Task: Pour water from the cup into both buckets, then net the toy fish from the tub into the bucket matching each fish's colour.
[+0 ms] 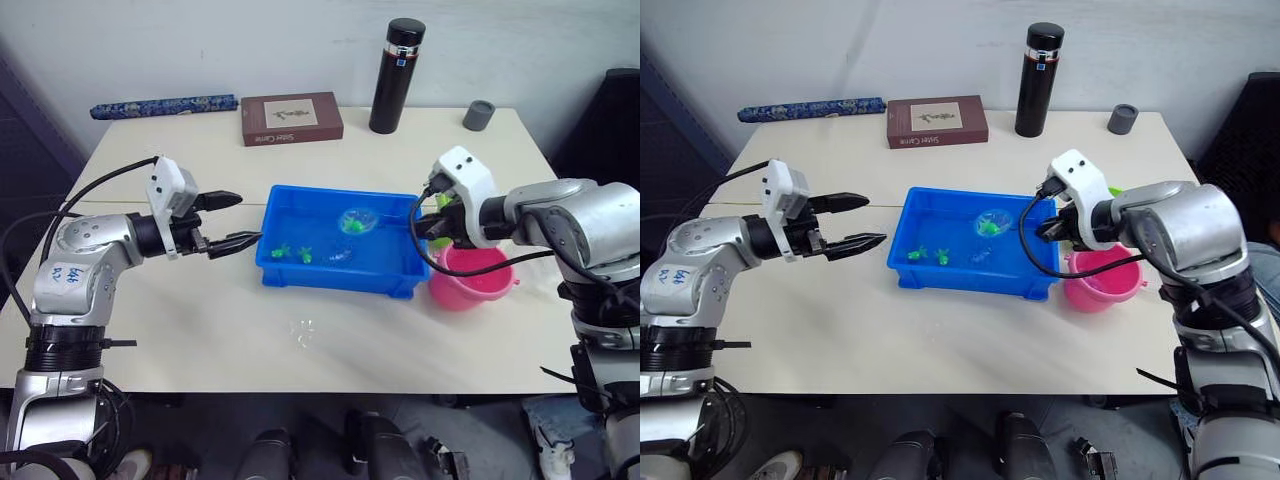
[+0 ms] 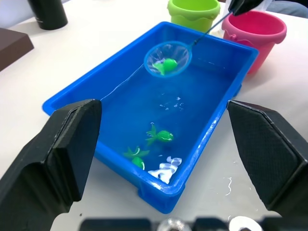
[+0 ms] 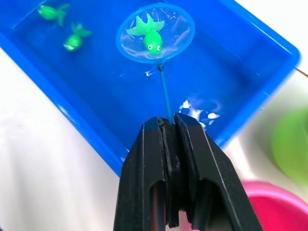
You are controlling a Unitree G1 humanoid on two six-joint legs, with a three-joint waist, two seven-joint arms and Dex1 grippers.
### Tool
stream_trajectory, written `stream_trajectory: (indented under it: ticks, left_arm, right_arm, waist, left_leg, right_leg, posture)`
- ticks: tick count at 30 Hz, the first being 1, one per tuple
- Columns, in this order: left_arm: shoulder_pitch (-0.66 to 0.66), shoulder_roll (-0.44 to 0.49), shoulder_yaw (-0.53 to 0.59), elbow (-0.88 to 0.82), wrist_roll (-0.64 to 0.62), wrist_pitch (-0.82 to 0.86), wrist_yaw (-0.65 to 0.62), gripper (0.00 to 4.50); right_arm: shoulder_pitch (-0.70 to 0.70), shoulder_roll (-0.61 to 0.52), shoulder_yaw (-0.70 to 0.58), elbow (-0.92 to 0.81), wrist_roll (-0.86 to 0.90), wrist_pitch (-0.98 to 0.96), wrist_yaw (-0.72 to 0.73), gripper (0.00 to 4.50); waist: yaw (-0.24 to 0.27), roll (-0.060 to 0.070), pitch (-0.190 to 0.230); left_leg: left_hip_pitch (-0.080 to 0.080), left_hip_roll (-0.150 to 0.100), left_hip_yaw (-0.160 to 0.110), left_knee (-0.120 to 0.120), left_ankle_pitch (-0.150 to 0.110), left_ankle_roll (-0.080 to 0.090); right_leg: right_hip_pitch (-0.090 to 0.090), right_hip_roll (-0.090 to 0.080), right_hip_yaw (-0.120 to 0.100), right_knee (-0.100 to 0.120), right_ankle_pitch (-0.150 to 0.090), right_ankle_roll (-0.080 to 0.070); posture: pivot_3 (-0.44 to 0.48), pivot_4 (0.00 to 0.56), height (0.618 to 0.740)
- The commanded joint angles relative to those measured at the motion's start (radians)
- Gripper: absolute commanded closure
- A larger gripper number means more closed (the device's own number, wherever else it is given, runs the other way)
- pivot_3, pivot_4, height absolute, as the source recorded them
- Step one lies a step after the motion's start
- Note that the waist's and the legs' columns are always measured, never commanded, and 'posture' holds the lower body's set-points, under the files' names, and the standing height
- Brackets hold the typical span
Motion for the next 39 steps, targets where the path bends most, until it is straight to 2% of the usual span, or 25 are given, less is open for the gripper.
stream_trajectory:
  ticks: [1,8,12,26,34,39]
  left_arm:
    - [-0.040,0.003,0.000,0.011,0.007,-0.027,-0.017,0.03]
    - [-0.080,-0.004,-0.027,0.059,0.020,-0.051,-0.040,0.03]
    - [-0.104,-0.013,-0.038,0.083,0.026,-0.064,-0.055,0.03]
    - [-0.164,-0.060,-0.060,0.144,0.047,-0.122,-0.092,0.03]
    - [-0.164,-0.069,-0.061,0.154,0.049,-0.130,-0.094,0.03]
    - [-0.164,-0.074,-0.060,0.159,0.052,-0.133,-0.095,0.03]
  right_arm:
    - [0.017,-0.067,-0.130,-0.037,0.027,-0.061,0.015,4.50]
    - [0.103,-0.151,-0.270,0.036,0.012,-0.129,-0.019,4.50]
    - [0.132,-0.181,-0.303,0.094,-0.009,-0.186,-0.053,4.50]
    - [0.276,-0.244,-0.166,0.086,-0.206,-0.495,-0.139,4.50]
    - [0.366,-0.298,-0.048,0.071,-0.421,-0.738,-0.189,4.50]
    - [0.421,-0.328,-0.027,0.053,-0.547,-0.911,-0.216,4.50]
  waist:
    - [-0.001,0.000,0.000]
    - [-0.004,0.000,0.000]
    - [-0.002,0.000,0.000]
    - [-0.002,0.000,0.000]
    - [-0.001,0.000,0.000]
    - [-0.001,0.000,0.000]
  left_leg:
    - [0.000,0.000,0.000,0.000,0.000,0.000]
    - [0.000,0.000,0.000,0.000,0.000,0.000]
    - [0.000,0.000,0.001,0.000,0.000,0.000]
    - [0.000,0.000,0.001,0.000,0.000,0.000]
    - [0.000,0.000,0.001,0.000,0.000,0.000]
    - [0.000,0.000,0.002,0.000,0.000,0.000]
  right_leg:
    - [0.000,0.000,0.000,0.000,0.000,0.000]
    - [0.000,0.000,0.000,0.000,0.000,0.000]
    - [0.000,0.000,0.000,0.000,0.000,0.000]
    - [0.000,0.000,0.000,0.000,0.000,0.000]
    - [0.000,0.001,0.000,0.000,0.000,0.000]
    - [0.000,0.001,0.000,0.000,0.000,0.000]
  posture:
    - [0.000,0.150,0.740]
    - [0.000,0.150,0.740]
    - [0.000,0.150,0.740]
    - [0.000,0.150,0.740]
    - [0.000,0.150,0.740]
    - [0.000,0.150,0.740]
